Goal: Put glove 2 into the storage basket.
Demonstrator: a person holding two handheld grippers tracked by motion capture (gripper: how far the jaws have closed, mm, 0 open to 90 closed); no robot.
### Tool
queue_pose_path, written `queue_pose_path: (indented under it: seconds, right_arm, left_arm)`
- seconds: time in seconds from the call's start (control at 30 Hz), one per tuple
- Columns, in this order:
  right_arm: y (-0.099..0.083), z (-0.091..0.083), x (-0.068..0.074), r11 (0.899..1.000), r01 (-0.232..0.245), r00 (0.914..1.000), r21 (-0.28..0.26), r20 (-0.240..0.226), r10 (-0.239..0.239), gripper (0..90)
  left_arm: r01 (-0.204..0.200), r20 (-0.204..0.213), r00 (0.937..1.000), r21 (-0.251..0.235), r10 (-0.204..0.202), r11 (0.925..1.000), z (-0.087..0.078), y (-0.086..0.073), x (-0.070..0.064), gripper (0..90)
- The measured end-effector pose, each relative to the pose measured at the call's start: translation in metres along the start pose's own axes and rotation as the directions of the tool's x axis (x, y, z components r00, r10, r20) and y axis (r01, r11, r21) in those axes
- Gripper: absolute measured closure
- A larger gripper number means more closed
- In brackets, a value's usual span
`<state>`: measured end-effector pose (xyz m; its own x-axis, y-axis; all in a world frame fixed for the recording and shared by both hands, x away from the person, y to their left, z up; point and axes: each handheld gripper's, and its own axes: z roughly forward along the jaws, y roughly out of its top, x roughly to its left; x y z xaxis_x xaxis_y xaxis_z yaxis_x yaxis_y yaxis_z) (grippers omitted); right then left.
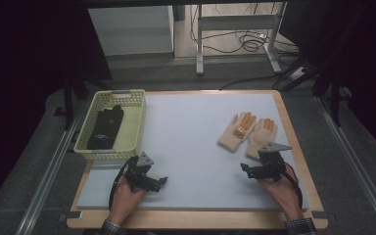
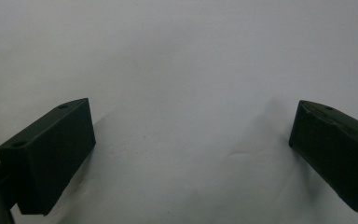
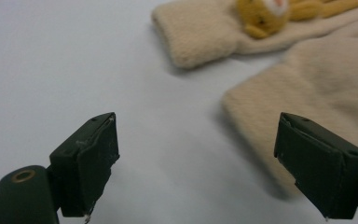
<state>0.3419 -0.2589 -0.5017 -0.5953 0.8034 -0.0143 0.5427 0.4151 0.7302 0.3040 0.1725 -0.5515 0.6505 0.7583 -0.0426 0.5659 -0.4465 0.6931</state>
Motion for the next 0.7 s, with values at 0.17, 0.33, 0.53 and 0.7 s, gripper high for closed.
queue_pose_path:
  seconds: [0.17, 0.33, 0.53, 0.7]
  right_arm:
    - [0.011, -0.007, -0.014, 1.0, 0.007, 0.9966, -0.005, 0.082, -0.007, 16.5]
    - [0.024, -0.002, -0.036, 1.0, -0.014, 0.9906, -0.003, 0.136, 0.015, 18.5]
    - [0.037, 0.018, -0.065, 0.997, -0.084, 0.9817, -0.003, 0.171, 0.083, 18.7]
    - [0.041, 0.037, -0.08, 0.995, -0.096, 0.9788, 0.012, 0.183, 0.092, 19.2]
  left_arm:
    - [0.001, 0.0, 1.0, 0.0, -0.001, 1.0, 0.0, 0.0, 0.0, 0.3]
    - [0.0, 0.0, 1.0, 0.0, 0.0, 1.0, 0.0, 0.0, 0.0, 0.3]
    - [0.0, 0.0, 1.0, 0.0, 0.0, 1.0, 0.0, 0.0, 0.0, 0.3]
    - [-0.002, 0.0, 1.0, -0.001, 0.002, 1.0, 0.0, 0.0, 0.0, 0.3]
